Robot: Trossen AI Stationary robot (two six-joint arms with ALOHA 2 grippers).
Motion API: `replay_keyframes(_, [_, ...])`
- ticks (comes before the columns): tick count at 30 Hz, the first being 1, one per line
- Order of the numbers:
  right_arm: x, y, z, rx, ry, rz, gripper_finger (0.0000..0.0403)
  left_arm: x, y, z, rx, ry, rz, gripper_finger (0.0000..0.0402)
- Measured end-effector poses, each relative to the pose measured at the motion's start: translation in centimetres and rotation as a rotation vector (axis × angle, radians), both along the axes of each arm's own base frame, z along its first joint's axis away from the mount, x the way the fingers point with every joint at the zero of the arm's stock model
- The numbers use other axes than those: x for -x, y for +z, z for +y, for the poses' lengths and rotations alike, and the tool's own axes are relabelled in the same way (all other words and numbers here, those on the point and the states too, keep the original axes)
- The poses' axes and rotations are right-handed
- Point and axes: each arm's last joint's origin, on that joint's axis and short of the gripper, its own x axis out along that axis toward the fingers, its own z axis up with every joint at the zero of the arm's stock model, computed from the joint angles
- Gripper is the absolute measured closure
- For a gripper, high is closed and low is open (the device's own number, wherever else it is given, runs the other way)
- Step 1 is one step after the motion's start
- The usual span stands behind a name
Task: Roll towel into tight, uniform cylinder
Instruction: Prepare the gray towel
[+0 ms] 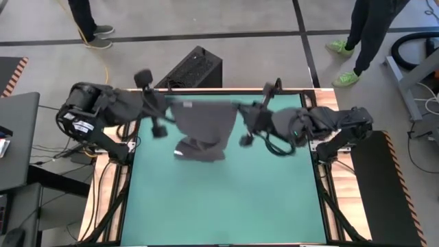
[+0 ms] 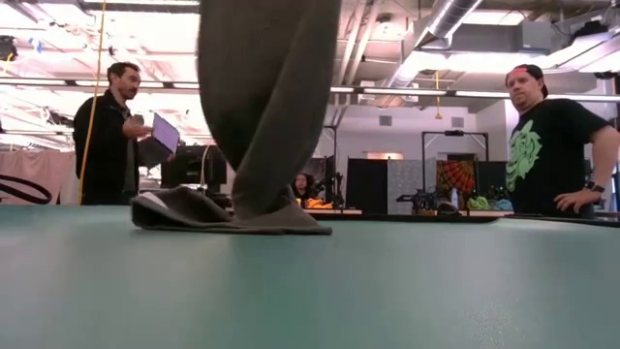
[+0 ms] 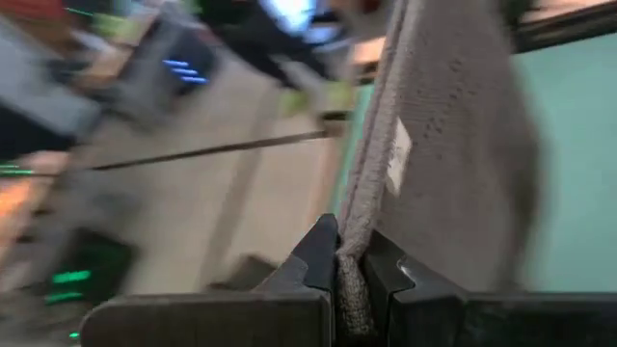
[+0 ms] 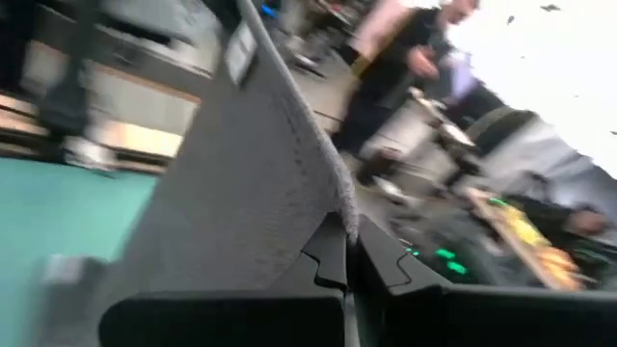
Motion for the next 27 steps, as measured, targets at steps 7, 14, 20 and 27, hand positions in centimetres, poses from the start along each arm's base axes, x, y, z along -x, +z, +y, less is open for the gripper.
replay_keyframes(7, [-0.8, 2.0, -8.5, 0.169, -0.269, -0.028, 0.0386, -1.6, 3.2, 6.5, -0.314, 0.186, -0.079, 0.0401])
replay_keyframes(14, [0.0, 6.2, -15.0, 0.583, -0.390, -0.216, 0.0386, -2.1, 8.1, 12.3, -0.747, 0.331, -0.336, 0.0401])
replay_keyframes(20, [1.2, 8.2, -13.5, 0.716, -0.292, -0.257, 0.0386, -2.5, 8.4, 11.7, -0.889, 0.343, -0.178, 0.0401])
replay_keyframes(27, [0.9, 6.3, -9.6, 0.385, -0.029, -0.099, 0.0386, -3.5, 4.6, 9.1, -0.556, 0.413, 0.026, 0.0401])
